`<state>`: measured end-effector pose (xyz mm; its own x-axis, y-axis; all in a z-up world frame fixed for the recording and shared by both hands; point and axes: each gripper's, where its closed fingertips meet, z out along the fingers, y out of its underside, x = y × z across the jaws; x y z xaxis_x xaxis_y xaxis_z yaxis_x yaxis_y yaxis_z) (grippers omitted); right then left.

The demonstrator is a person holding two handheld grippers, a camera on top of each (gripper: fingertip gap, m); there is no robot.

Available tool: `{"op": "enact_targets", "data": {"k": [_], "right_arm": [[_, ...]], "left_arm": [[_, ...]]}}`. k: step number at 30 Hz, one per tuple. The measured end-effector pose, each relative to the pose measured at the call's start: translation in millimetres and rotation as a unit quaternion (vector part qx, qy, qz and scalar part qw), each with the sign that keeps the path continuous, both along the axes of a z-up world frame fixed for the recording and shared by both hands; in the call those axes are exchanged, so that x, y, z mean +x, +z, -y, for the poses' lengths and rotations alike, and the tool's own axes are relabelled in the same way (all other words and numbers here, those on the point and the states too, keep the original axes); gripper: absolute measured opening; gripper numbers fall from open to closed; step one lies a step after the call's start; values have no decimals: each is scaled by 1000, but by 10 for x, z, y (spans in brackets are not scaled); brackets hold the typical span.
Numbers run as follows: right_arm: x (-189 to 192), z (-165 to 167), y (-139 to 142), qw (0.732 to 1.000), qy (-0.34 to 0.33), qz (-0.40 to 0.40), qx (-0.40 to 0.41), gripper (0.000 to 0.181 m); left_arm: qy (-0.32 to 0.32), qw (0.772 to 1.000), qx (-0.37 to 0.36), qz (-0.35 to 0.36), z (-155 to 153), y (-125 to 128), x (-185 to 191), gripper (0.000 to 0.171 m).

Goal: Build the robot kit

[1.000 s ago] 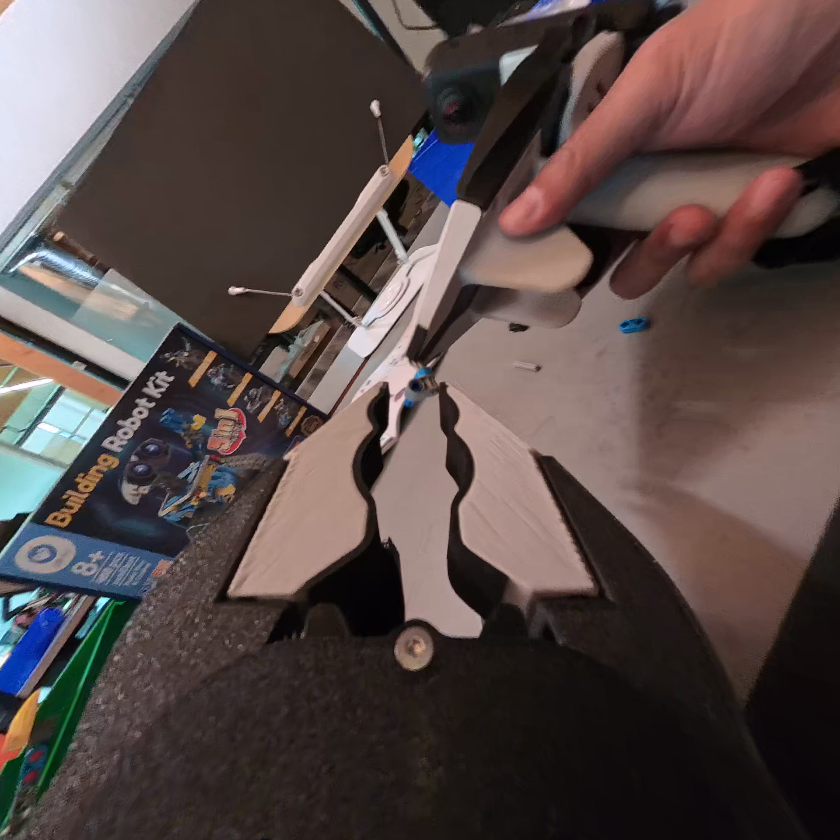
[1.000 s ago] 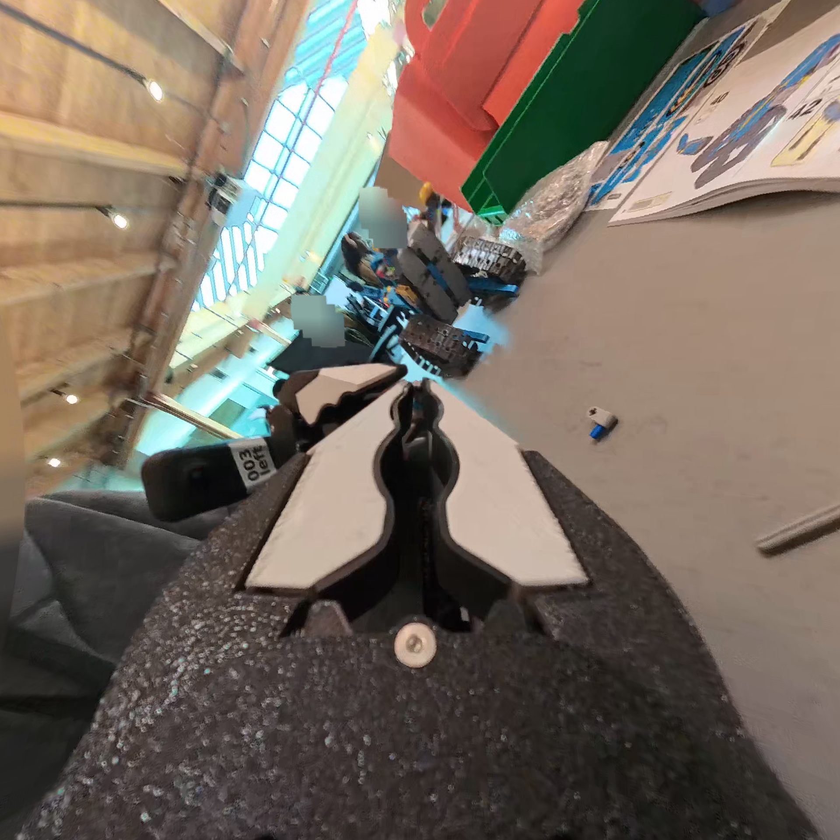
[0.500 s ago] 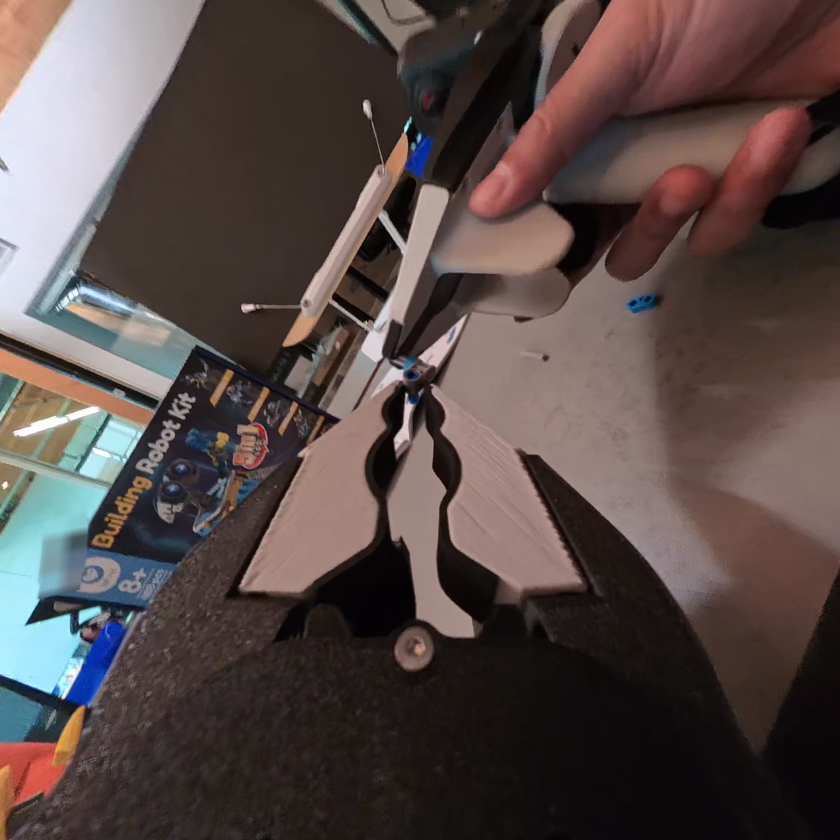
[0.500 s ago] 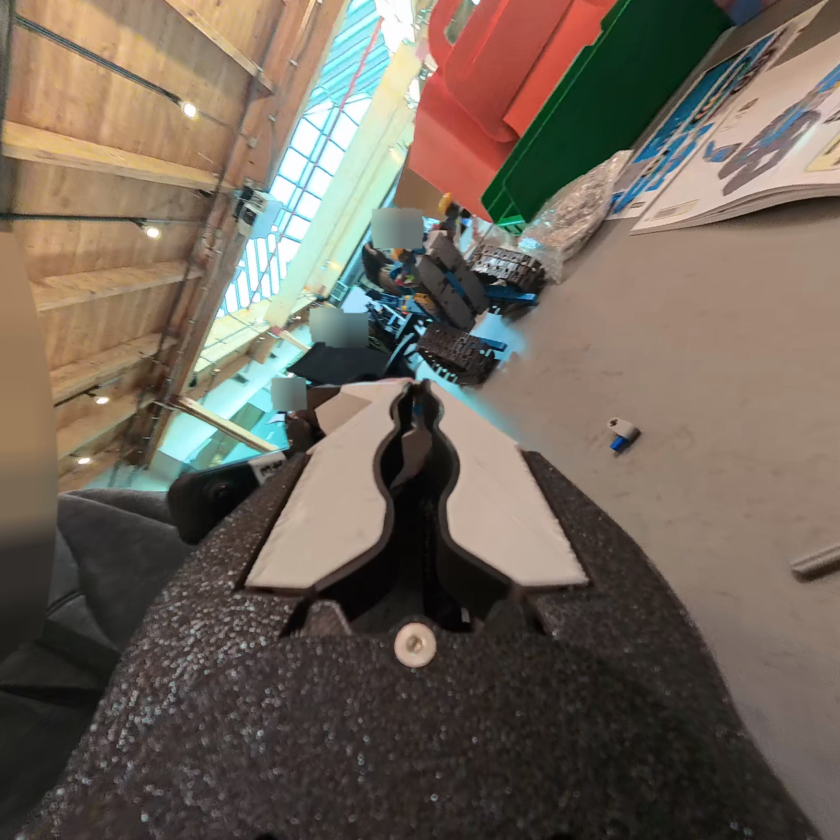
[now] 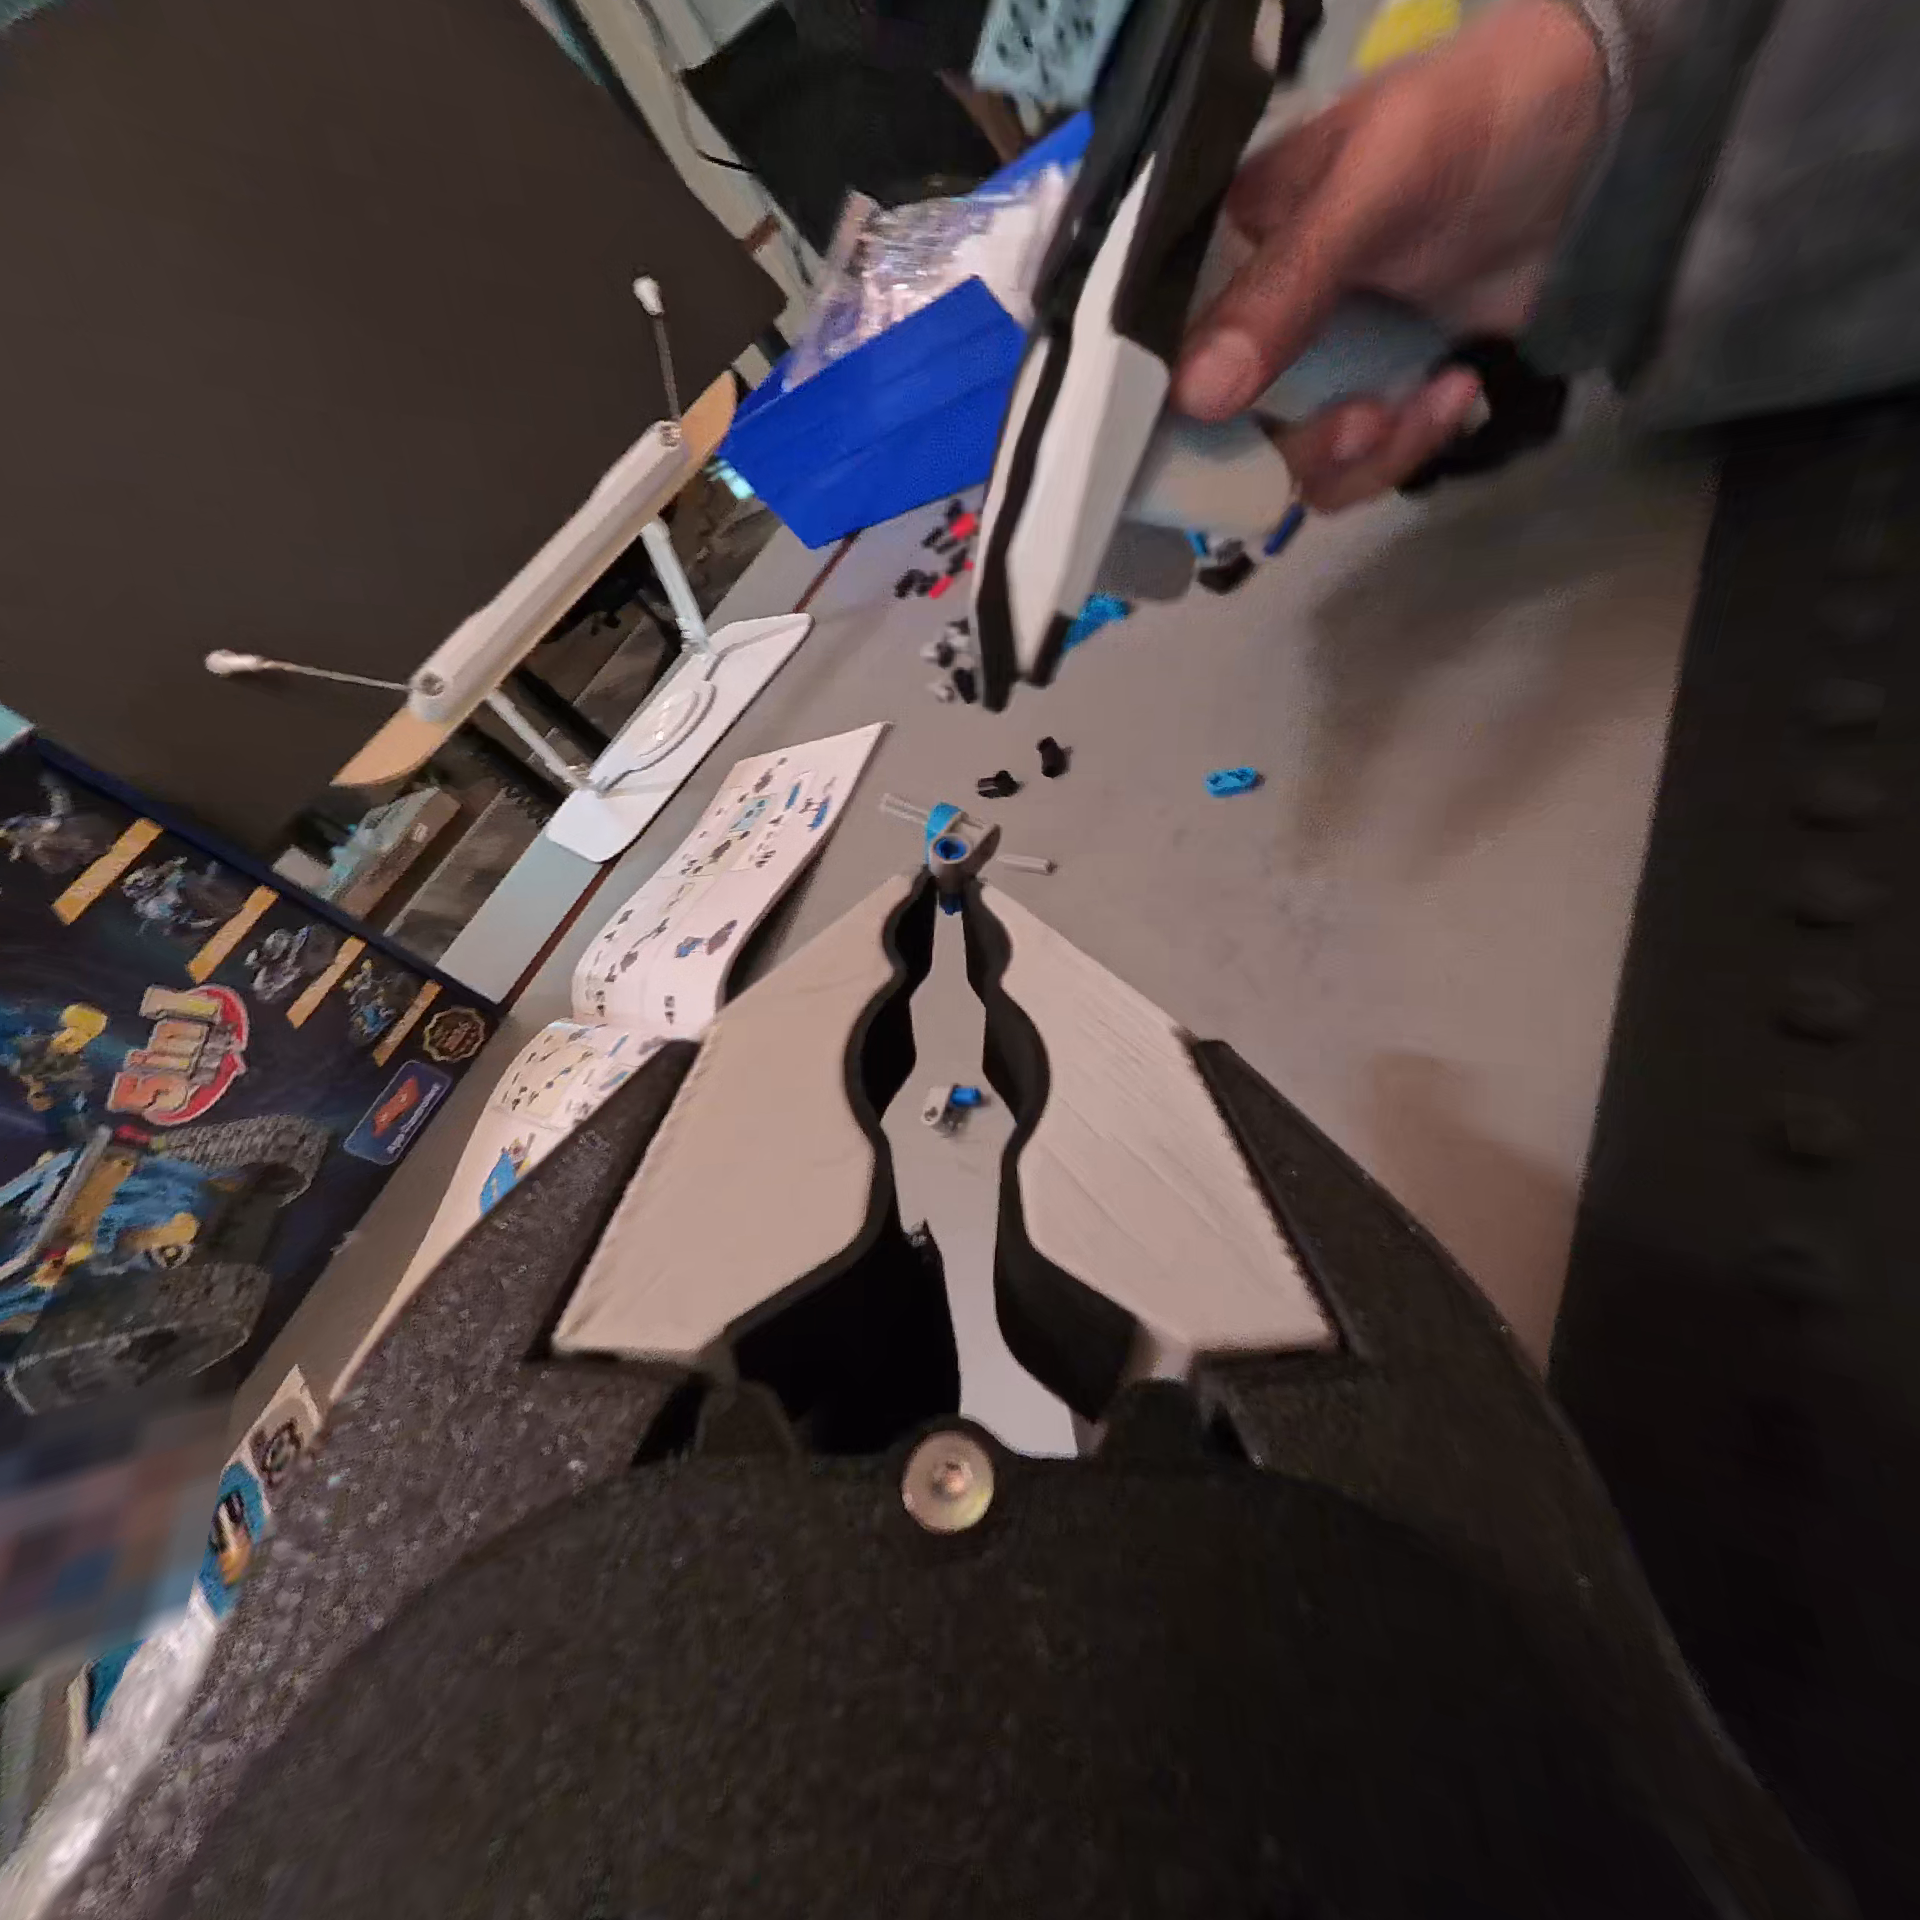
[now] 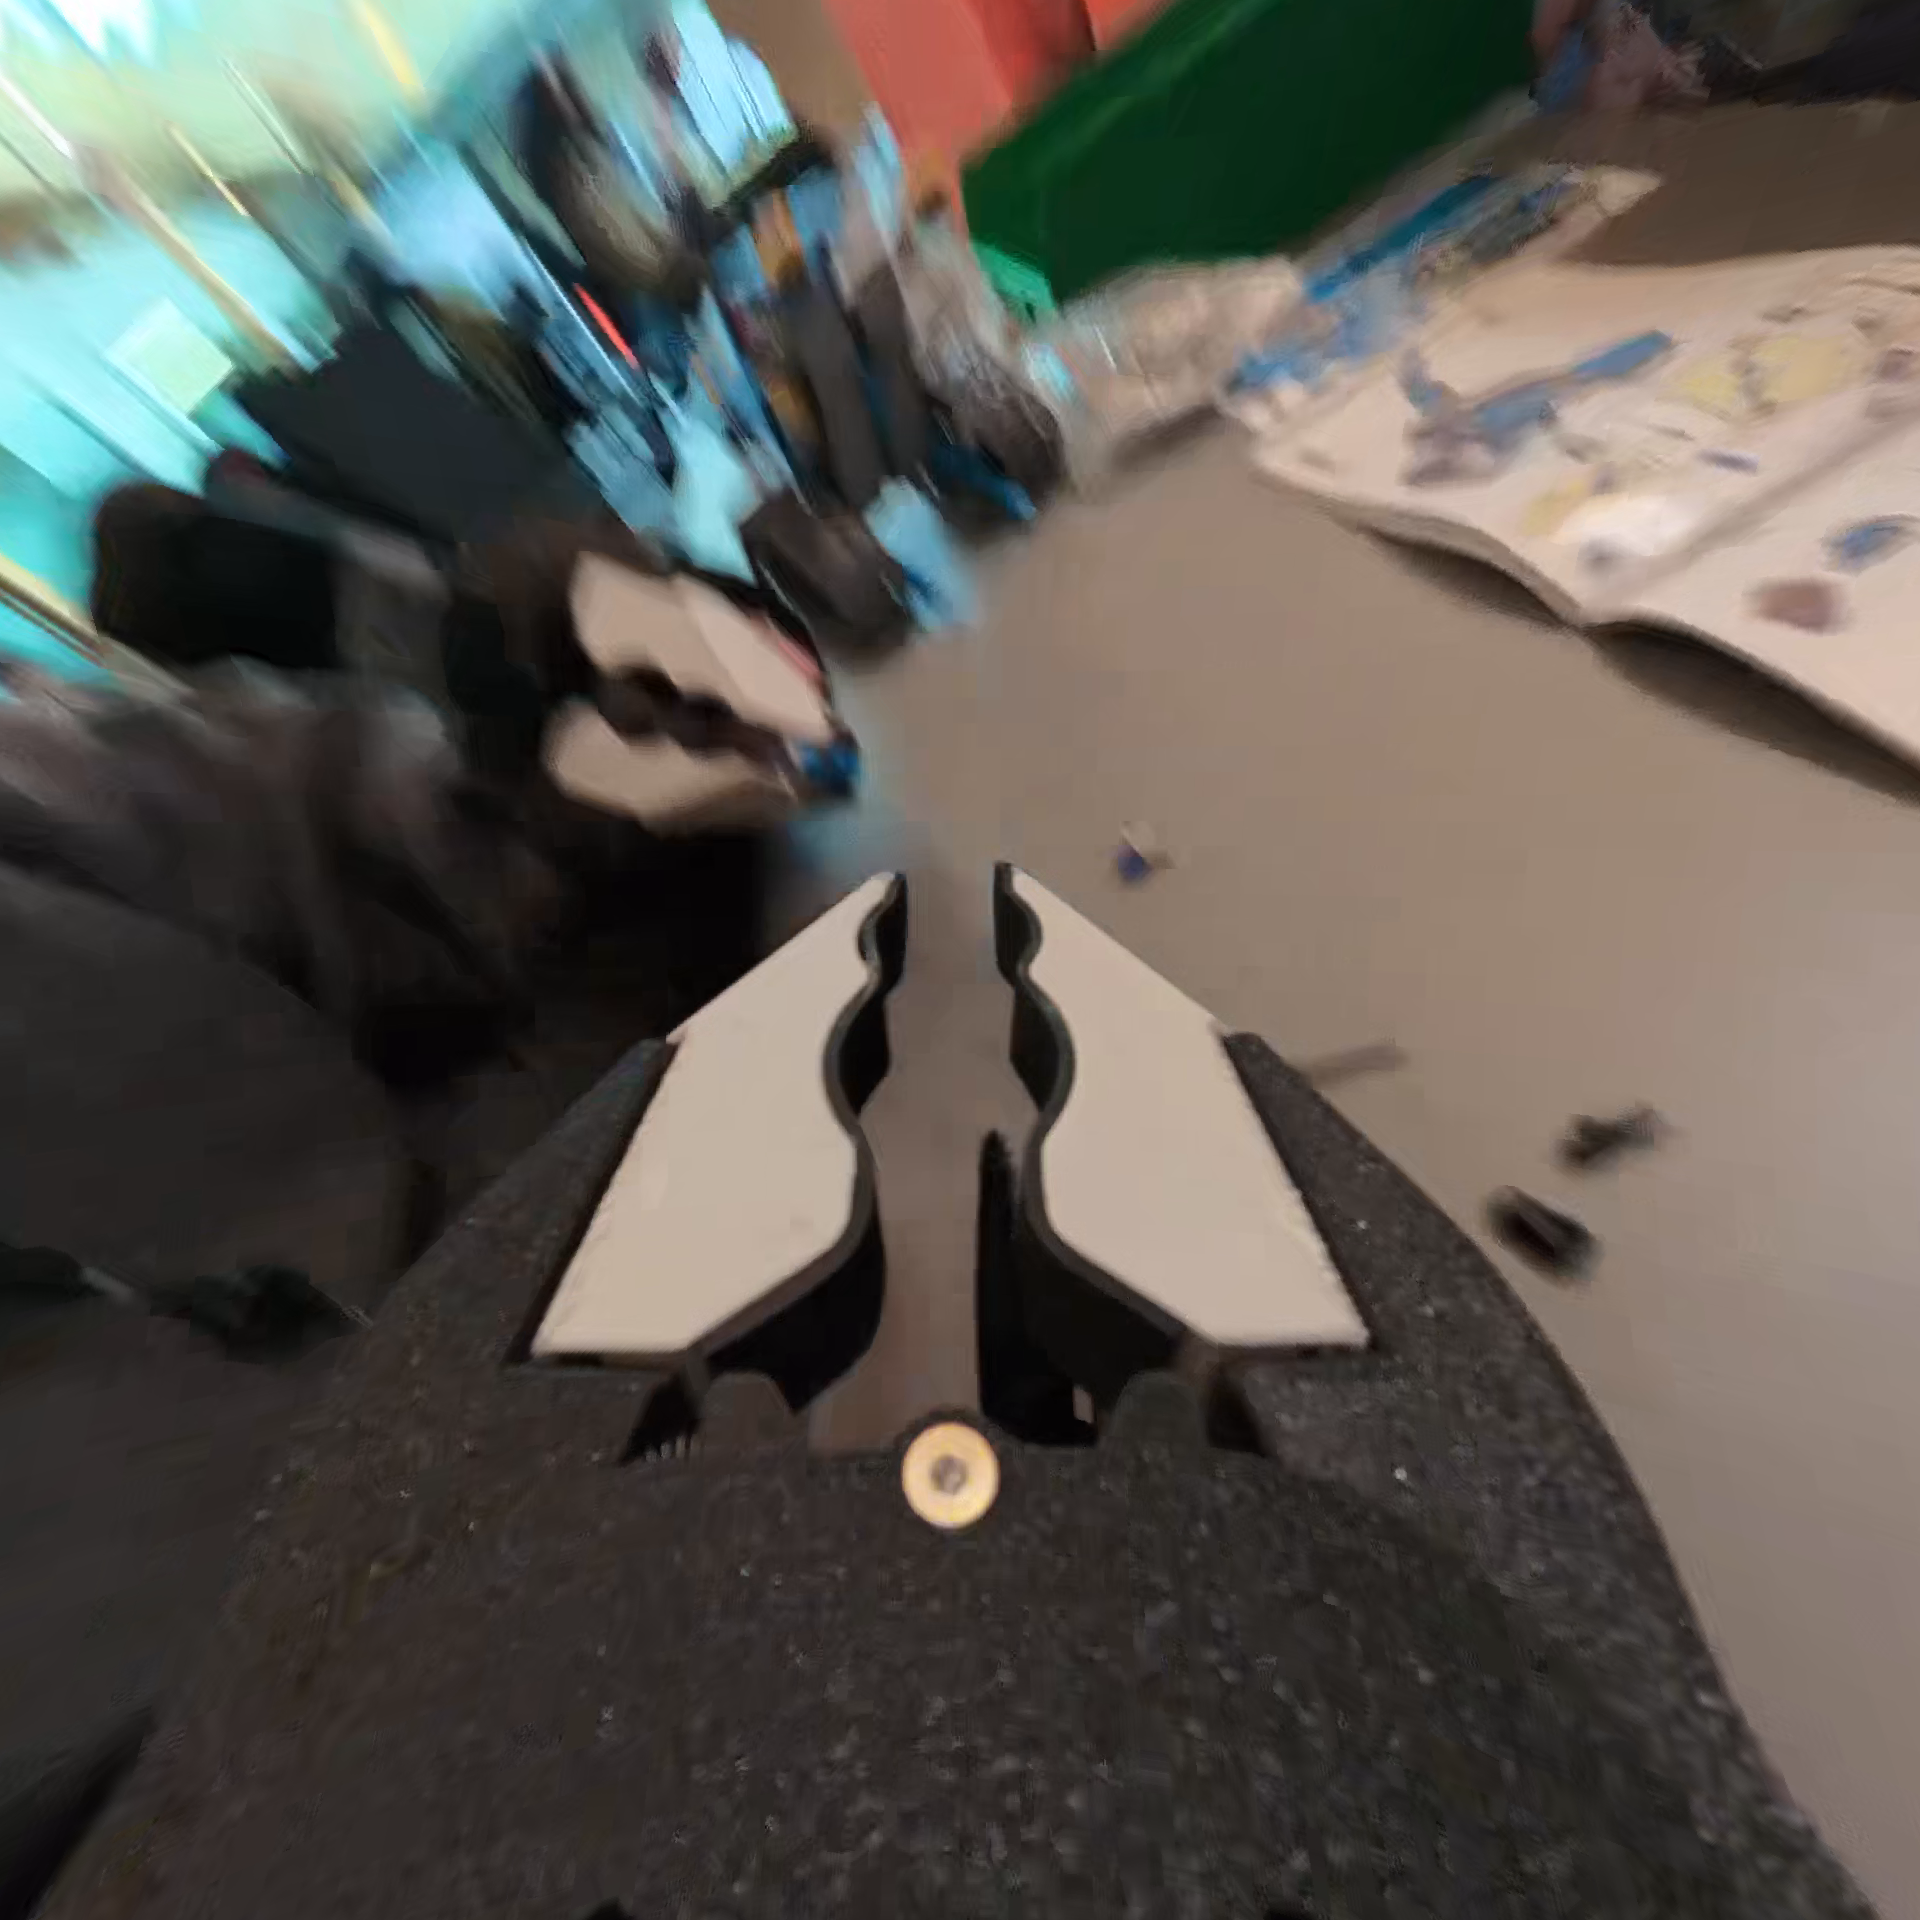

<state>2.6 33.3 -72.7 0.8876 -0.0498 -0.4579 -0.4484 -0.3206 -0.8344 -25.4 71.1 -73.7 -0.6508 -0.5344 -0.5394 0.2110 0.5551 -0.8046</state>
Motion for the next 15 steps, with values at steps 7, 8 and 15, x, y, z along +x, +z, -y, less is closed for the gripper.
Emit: {"op": "enact_targets", "data": {"k": [7, 8, 15], "right_arm": [[0, 601, -801, 966, -9, 136, -219, 29], [16, 603, -830, 963, -16, 137, -231, 29], [16, 555, -886, 961, -58, 131, -237, 16]], "left_arm": [[-49, 998, 34, -25, 81, -174, -120, 4], [-47, 998, 39, -21, 81, -181, -118, 4], [-46, 998, 42, -16, 103, -170, -153, 4]]}}
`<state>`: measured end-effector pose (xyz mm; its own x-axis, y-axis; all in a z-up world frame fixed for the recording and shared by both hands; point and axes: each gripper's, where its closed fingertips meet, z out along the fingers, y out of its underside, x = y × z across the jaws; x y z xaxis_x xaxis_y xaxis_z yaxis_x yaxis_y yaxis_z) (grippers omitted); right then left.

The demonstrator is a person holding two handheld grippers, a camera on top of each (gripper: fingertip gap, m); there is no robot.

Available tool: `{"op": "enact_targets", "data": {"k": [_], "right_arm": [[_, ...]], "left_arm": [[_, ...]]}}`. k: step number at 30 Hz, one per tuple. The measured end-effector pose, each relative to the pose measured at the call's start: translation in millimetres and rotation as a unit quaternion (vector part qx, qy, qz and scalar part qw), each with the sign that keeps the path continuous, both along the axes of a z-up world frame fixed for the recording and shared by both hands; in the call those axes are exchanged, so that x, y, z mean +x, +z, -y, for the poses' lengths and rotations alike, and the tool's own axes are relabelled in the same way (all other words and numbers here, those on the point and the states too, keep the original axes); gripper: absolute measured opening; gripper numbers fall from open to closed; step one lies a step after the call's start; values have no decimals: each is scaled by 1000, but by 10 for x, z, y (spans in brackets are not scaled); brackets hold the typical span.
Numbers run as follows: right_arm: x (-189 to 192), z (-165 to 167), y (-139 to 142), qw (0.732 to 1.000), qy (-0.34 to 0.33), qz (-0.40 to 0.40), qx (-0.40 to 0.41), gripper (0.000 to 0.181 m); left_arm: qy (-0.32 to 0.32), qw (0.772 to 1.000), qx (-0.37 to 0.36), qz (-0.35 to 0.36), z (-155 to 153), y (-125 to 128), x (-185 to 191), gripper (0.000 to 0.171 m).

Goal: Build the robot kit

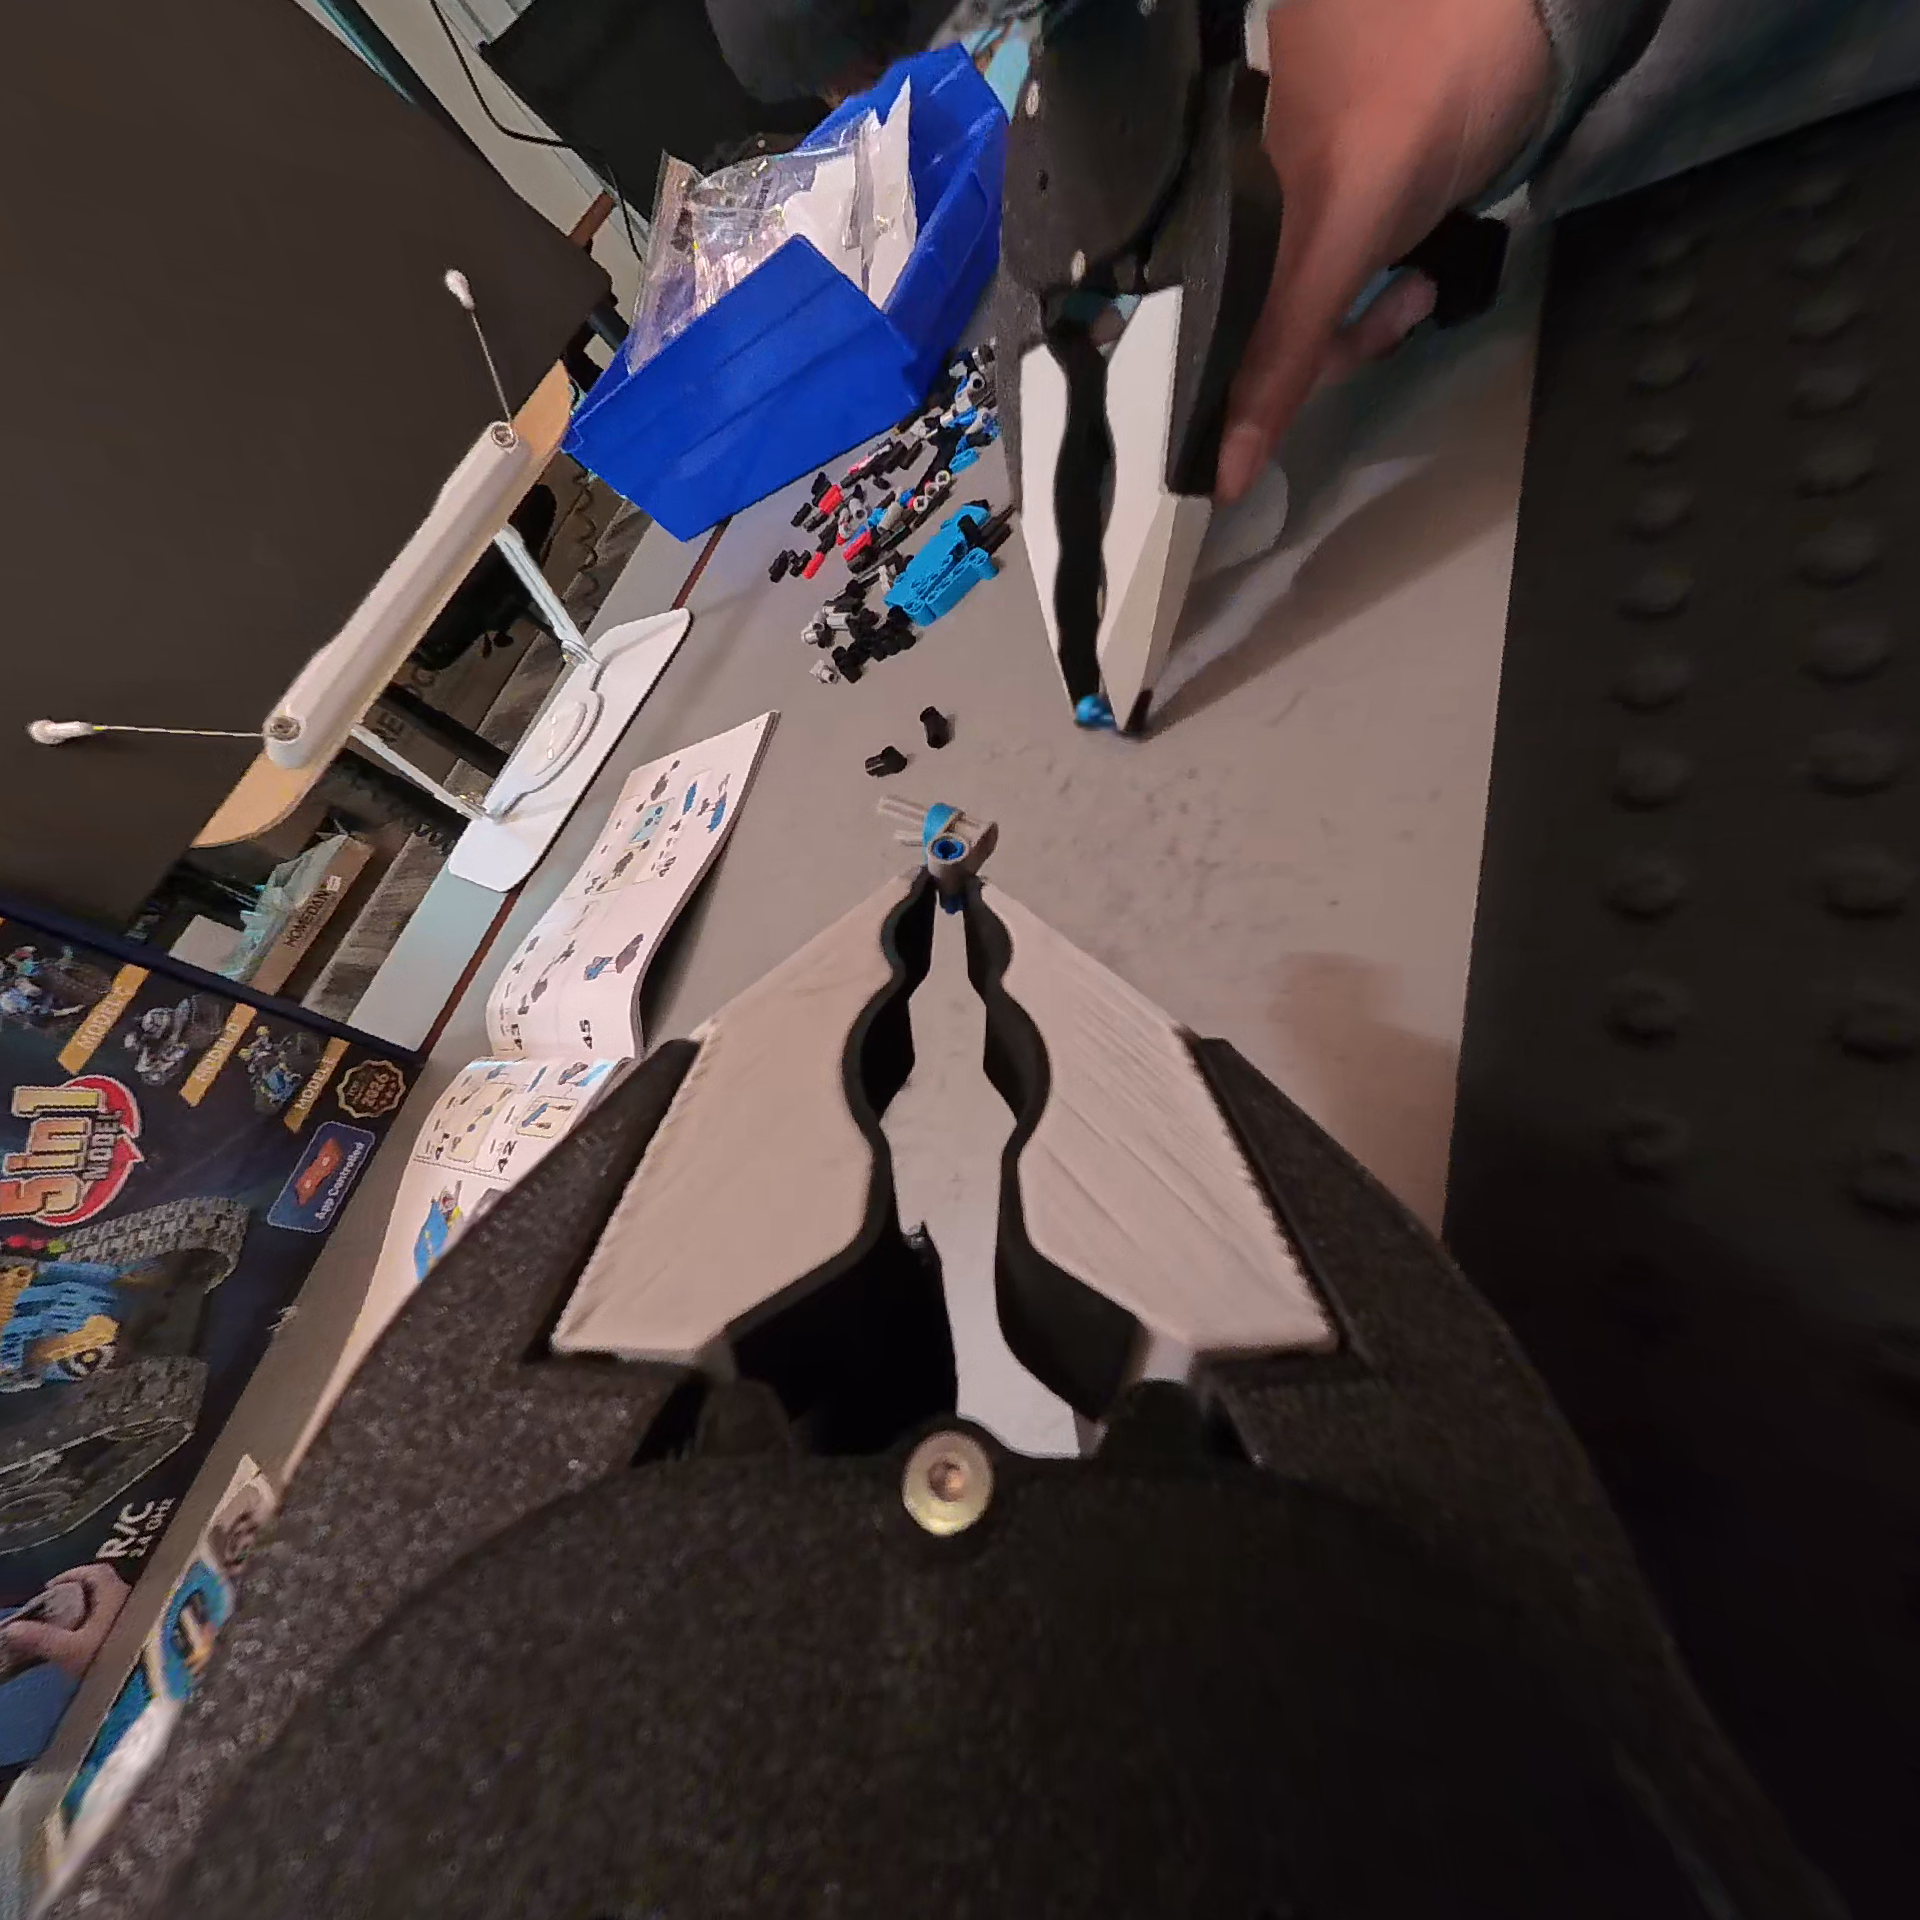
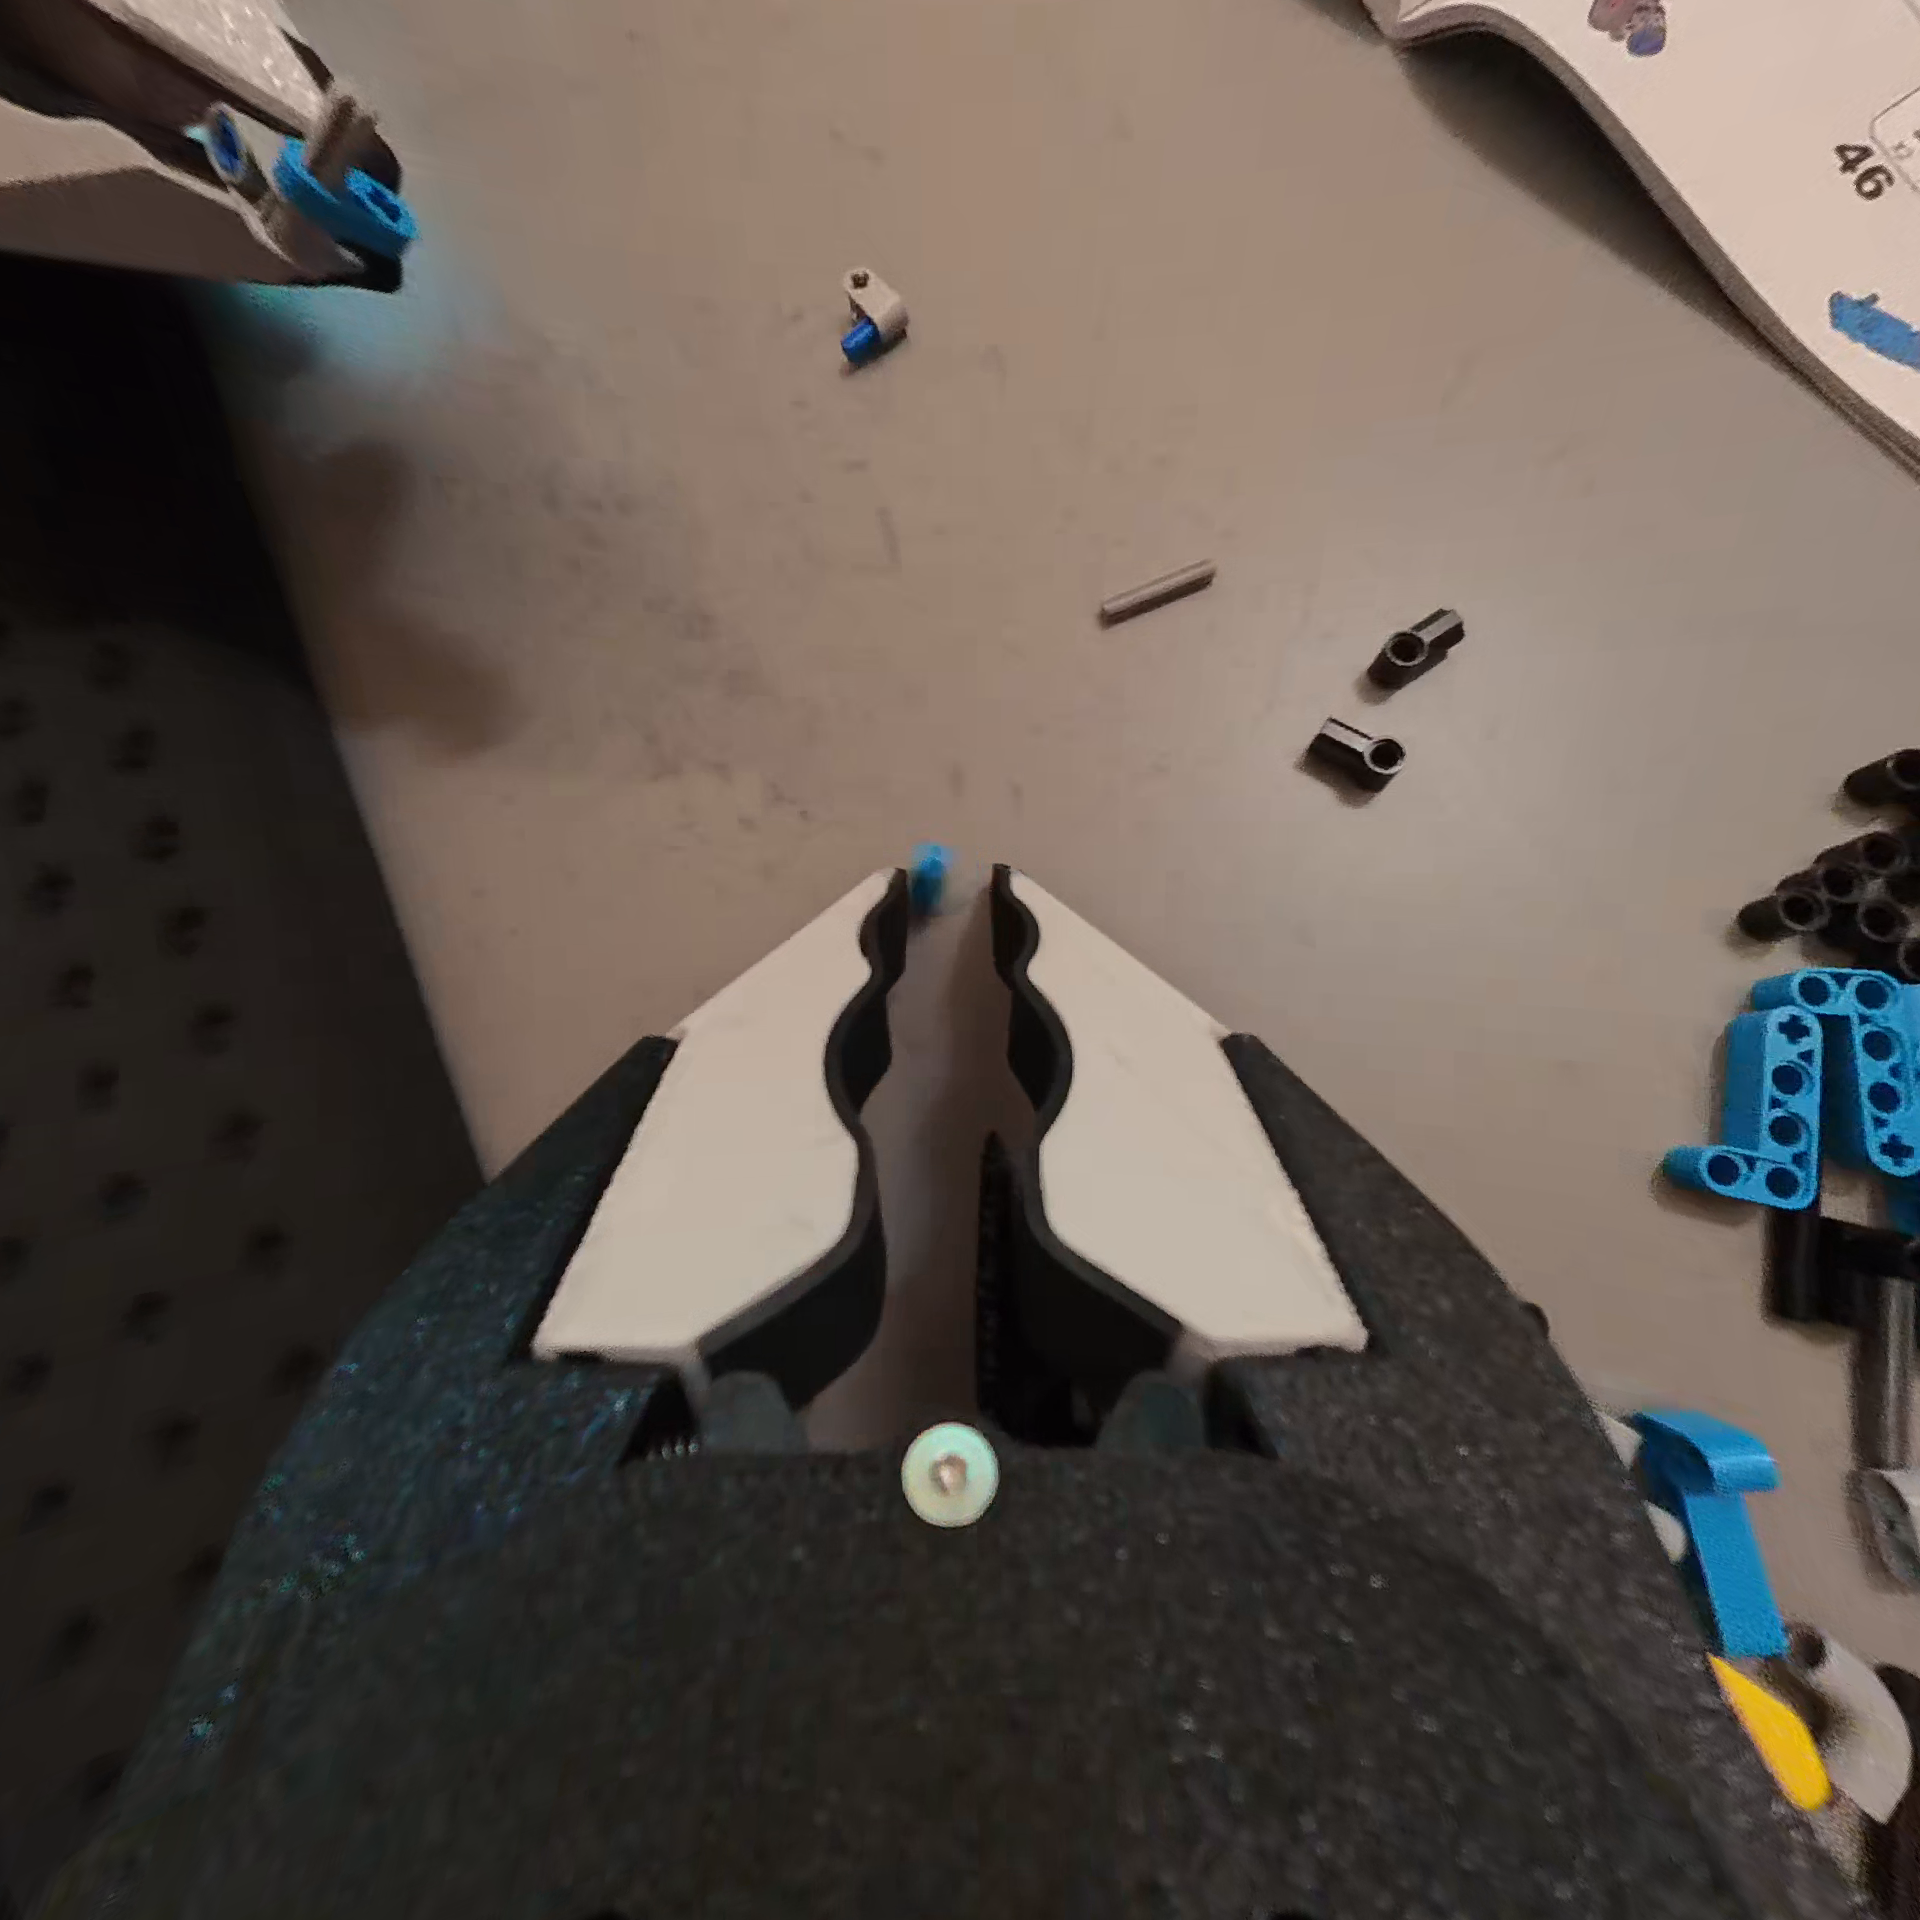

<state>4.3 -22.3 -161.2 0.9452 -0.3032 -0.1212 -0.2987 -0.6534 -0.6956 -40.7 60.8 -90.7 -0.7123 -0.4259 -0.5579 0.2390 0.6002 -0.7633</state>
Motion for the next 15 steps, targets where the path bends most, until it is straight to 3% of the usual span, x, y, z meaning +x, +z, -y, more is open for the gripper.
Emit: {"op": "enact_targets", "data": {"k": [5, 10, 15], "right_arm": [[-26, -56, -15, 999, 16, 33, -10, 0], [-23, -104, 66, 1000, 3, 2, 15, 18], [-6, -126, -6, 1000, 11, 24, -11, 19]], "left_arm": [[-14, 999, -39, -33, 45, 59, -58, 4], [-28, 996, -50, -66, 63, 13, -75, 5], [-35, 994, -56, -83, 74, -9, -82, 5]]}}
